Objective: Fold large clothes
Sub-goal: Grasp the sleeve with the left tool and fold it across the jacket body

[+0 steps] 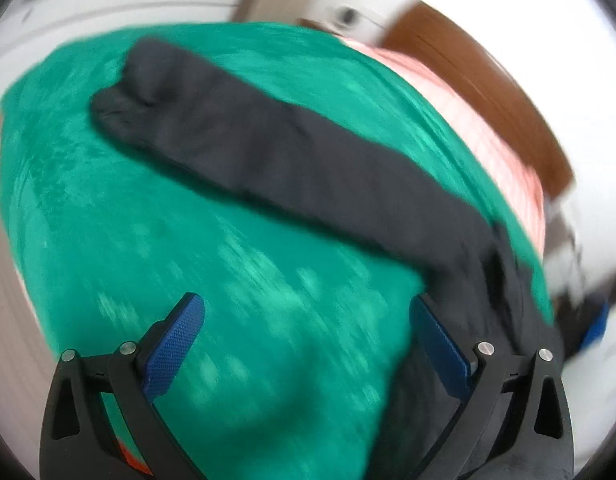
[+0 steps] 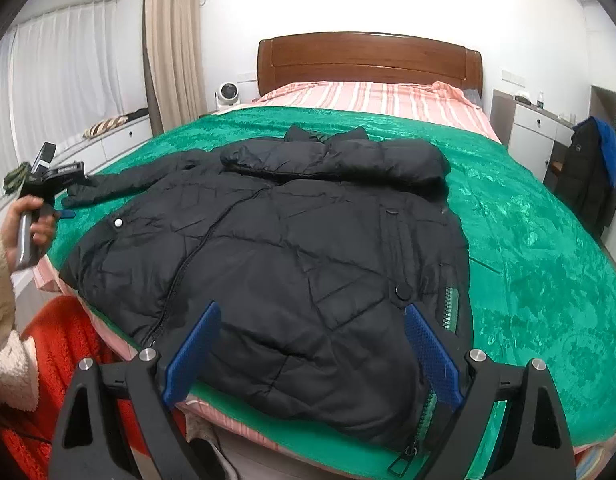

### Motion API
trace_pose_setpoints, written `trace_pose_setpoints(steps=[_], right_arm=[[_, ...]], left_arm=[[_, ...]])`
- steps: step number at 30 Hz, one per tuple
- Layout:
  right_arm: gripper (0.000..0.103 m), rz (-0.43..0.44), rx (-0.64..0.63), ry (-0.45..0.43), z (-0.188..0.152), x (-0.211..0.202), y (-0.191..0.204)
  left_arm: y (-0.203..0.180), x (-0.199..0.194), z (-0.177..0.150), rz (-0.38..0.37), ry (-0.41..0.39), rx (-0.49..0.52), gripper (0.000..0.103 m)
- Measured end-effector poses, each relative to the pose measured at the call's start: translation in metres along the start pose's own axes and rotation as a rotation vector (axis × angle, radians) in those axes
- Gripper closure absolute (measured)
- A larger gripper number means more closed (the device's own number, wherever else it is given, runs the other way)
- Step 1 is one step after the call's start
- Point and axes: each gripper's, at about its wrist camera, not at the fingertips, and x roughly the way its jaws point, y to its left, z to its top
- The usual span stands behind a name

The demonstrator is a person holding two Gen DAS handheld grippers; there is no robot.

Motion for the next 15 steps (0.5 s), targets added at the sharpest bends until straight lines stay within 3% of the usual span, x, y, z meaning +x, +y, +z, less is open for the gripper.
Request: trace_pose_setpoints(steps=[6, 8, 9, 10, 12, 15], right_arm=[[0.011, 0.004, -0.078, 0.021, 0.002, 0.001, 0.022], [0.011, 0.008, -0.096, 0.033, 0.000, 0.002, 0.027], [0.011, 0.009, -0.101, 0.037, 0.000, 0.002, 0.029], [0.011, 0.009, -0.102, 0.038, -0.001, 0.002, 0.030], [0.011, 0.009, -0.093, 0.037, -0.002, 0.001, 0.029], [0.011, 0.010, -0.065, 0.027, -0.003, -0.001, 0.023]], left_arm=[[0.072, 0.031, 0.061, -0.005, -0.075, -0.301, 0.005], [0.078, 0.038, 0.075, -0.006, -0.097, -0.327, 0.044], [0.077, 0.042, 0.083, 0.018, -0.084, -0.319, 0.082], [0.072, 0.044, 0.090, 0.064, -0.076, -0.290, 0.095], [0.046, 0.035, 0.104, 0.124, -0.108, -0.182, 0.098], [-0.036, 0.002, 0.128, 0.151, -0.201, 0.072, 0.099]])
